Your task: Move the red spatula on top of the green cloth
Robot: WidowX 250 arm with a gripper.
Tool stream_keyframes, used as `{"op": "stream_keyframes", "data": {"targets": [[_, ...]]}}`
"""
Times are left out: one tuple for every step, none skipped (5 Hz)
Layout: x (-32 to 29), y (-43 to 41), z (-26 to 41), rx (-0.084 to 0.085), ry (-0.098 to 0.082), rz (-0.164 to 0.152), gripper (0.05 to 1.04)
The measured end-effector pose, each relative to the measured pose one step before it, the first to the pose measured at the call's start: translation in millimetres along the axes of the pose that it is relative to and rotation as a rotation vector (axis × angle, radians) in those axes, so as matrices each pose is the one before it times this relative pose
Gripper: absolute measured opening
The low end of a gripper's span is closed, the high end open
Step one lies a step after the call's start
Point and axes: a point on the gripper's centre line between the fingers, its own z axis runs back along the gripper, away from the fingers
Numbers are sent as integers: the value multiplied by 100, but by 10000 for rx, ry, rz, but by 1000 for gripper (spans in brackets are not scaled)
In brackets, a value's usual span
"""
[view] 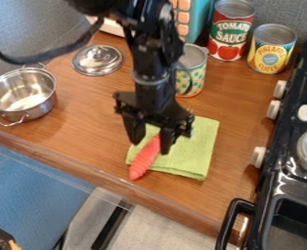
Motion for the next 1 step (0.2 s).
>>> {"op": "stream_keyframes", "data": {"targets": [[133, -92, 2319, -78, -227, -101, 1005]]}}
